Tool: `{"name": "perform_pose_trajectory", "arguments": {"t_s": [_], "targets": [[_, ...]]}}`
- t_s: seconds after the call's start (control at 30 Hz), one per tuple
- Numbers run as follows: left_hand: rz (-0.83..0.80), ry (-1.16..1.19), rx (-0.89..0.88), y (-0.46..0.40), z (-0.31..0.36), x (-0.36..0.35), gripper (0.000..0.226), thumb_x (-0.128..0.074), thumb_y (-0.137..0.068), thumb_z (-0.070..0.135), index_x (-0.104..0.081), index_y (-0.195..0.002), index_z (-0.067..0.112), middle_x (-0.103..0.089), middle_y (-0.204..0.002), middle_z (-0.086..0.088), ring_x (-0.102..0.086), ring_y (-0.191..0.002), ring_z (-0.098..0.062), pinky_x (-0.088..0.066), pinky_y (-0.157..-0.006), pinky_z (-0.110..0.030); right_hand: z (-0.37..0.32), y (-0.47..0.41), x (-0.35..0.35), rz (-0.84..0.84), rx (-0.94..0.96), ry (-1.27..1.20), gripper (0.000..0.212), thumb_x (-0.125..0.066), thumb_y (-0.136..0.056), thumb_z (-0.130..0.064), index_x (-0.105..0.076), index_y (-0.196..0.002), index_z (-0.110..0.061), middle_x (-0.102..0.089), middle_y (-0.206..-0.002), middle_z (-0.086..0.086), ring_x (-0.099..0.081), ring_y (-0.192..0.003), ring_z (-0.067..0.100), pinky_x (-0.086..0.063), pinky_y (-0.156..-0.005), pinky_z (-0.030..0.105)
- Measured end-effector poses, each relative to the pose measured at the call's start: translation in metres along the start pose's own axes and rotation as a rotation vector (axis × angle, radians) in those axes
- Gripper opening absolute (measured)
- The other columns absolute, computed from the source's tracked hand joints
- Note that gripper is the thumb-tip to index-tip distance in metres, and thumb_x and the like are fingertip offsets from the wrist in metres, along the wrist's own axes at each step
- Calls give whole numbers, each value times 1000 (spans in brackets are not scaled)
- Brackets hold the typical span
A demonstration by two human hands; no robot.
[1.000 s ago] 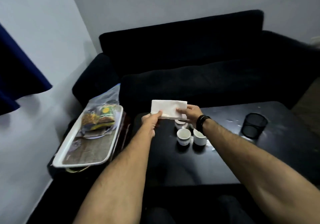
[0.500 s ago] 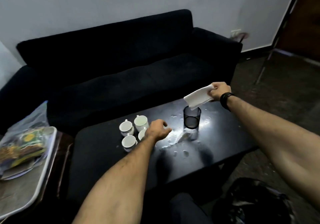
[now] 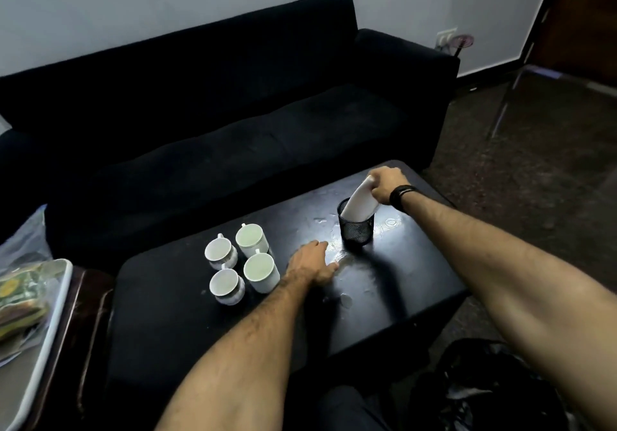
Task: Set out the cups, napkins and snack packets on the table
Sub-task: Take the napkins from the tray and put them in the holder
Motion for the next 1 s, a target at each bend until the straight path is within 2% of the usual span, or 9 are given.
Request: {"name": "perform_pose_trajectory", "arguments": {"t_s": [0.07,0.17,0.23,0.33,0.5,0.7,0.83,1.0], "targets": [[-21,-27,-23,-5,0,-11,69,-54,-91,50,-34,-146,14,-41,-149,-12,-40,-136,-30,-34,-113,-42,-11,-4,-22,-75,52,76,33,-50,-81,-3,-65,-109,-13,-66,-118,17,-61,-111,37,-51,-87,37],[-116,-62,-33,-7,-3,-37,86,-50,-93,54,-10,-157,13,-6,-165,-13,-13,-151,-29,-16,-123,-45,-21,-6,-47,-130,139,164,37,-53,-82,-3,-57,-117,-11,-61,-122,16,-59,-113,37,-52,-88,42],[-177,-60,-17,-6,-6,-58,92,-48,-93,56,1,-158,15,9,-165,-11,0,-153,-28,-9,-124,-47,-21,-7,-53,-108,158,193,42,-53,-81,-3,-48,-122,-9,-54,-125,17,-55,-116,38,-50,-90,46],[-198,-52,-2,-3,-8,-76,94,-46,-91,59,5,-158,16,18,-164,-9,8,-153,-28,-7,-122,-52,-19,-6,-52,-16,156,240,54,-62,-75,-4,-41,-125,-9,-48,-124,17,-50,-116,39,-48,-88,48],[-207,-48,-5,-7,-9,-77,97,-50,-89,59,4,-158,16,17,-164,-9,8,-153,-28,-7,-121,-52,-20,0,-42,77,130,292,84,-71,-69,-9,-28,-141,-11,-43,-129,14,-46,-116,35,-42,-94,46],[-98,-25,-20,1,-15,-50,94,-51,-91,55,-1,-158,13,7,-165,-12,3,-153,-28,-7,-122,-45,-70,16,-23,211,297,298,80,-65,-68,-17,-31,-140,-15,-36,-140,9,-34,-129,31,-31,-108,45],[45,-24,-24,15,-30,-6,87,-49,-95,51,-3,-158,13,5,-165,-13,1,-153,-29,-7,-123,-42,-122,31,-37,132,398,295,82,-69,-70,-20,-31,-143,-16,-31,-150,6,-26,-140,29,-25,-112,45],[213,17,64,62,-88,56,83,-51,-95,47,-9,-158,11,-2,-165,-15,-5,-152,-30,-7,-123,-40,-210,60,-83,-13,543,260,79,-66,-78,-22,-29,-147,-17,-26,-157,7,-21,-146,29,-23,-114,45]]}}
Point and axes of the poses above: each hand's wrist, its own y-axis away from the middle knuckle, its own x-axis out of the back of the hand, z = x × y, the point moved 10 cm from there along -y, towards the middle knuckle
